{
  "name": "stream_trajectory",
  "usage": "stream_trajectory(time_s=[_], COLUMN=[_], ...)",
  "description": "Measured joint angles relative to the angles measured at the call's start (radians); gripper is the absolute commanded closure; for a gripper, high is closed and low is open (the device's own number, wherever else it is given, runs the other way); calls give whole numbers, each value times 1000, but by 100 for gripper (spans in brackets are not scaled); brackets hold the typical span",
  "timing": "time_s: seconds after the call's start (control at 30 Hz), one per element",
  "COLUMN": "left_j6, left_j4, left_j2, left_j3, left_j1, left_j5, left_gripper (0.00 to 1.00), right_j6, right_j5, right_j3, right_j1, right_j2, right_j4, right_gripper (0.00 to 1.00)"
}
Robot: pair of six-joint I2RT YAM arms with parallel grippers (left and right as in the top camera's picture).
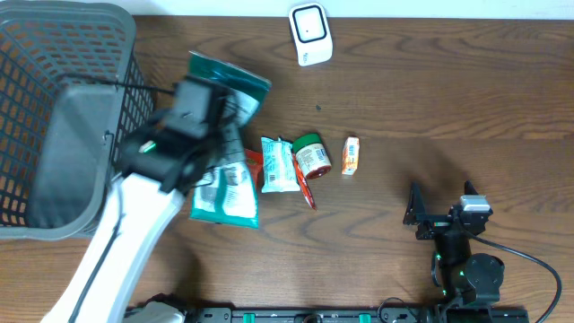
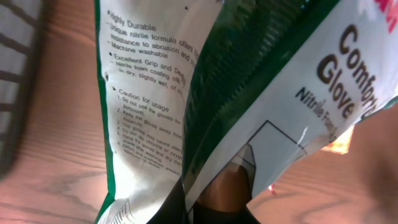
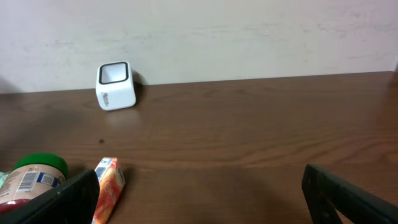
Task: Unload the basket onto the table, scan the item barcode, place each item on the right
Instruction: 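Lift the glove package out and carry it toward the scanner, then lay the glove package on the table over the red bag and release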
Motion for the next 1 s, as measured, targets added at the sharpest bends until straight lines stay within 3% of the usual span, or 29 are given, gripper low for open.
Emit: stream_trajectory(time_s=[0.23, 0.8, 0.83, 0.9, 0.97, 1.0], left_j6=[-23, -31, -34, -40, -44, -45], left_j4=[63, 172, 175, 177, 180, 180], left_j2=[217, 510, 515, 517, 517, 517], left_j3=[0, 0, 0, 0, 0, 0], left_j1=[-81, -85, -85, -85, -85, -85], left_j5=[0, -9, -11, -13, -16, -16], left_gripper=[93, 93, 90, 49, 31, 28], right_j6=[0, 0, 0, 0, 0, 0], right_j5=[0, 0, 0, 0, 0, 0], right_j3=[0, 0, 0, 0, 0, 0], right_j1=[0, 0, 0, 0, 0, 0], right_j2=[0, 0, 0, 0, 0, 0], right_j4=[0, 0, 0, 0, 0, 0], right_gripper=[1, 1, 1, 1, 1, 1])
